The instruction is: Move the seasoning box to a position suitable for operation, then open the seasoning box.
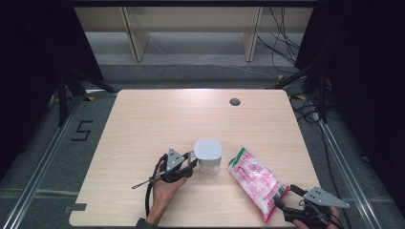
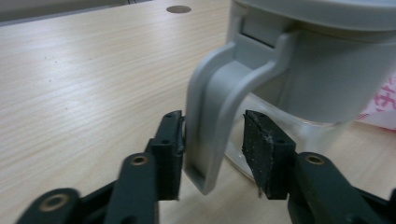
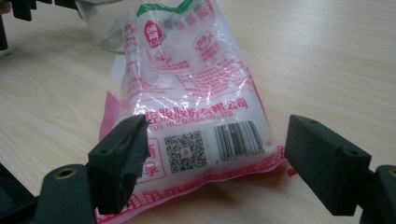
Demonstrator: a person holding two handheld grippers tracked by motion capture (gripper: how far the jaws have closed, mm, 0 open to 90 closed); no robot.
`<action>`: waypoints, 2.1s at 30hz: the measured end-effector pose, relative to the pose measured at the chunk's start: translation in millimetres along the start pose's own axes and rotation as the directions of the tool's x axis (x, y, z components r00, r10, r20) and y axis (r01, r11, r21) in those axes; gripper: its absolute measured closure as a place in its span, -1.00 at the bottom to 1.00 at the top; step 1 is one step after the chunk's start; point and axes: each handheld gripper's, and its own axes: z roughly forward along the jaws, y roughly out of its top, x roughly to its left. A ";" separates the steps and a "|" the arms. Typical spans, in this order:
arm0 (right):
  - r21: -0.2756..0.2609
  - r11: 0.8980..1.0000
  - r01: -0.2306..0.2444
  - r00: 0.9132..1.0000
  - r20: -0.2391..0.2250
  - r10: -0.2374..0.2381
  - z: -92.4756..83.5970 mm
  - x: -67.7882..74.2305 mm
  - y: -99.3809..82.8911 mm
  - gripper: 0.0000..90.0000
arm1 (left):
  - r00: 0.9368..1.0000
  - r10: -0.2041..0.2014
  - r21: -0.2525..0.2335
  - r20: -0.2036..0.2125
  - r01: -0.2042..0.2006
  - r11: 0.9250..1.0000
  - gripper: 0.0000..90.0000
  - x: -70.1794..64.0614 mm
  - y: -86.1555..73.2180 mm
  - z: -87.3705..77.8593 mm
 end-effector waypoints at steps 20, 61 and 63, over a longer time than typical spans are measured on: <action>0.013 1.000 -0.021 1.000 -0.007 0.021 1.5 1.3 0.0 -0.50 | 1.000 -0.002 0.032 -0.003 0.002 0.999 -0.28 5.1 27.8 -45.8; -0.021 0.999 -0.034 0.999 -0.018 0.033 -0.7 5.1 0.5 -0.52 | 0.994 -0.021 -0.137 0.103 0.035 0.990 0.98 1.6 52.1 -24.1; -0.034 0.999 -0.002 1.000 -0.005 0.001 0.3 3.2 1.2 -0.57 | 0.995 -0.021 -0.140 0.097 0.035 0.990 0.98 0.3 51.8 -23.9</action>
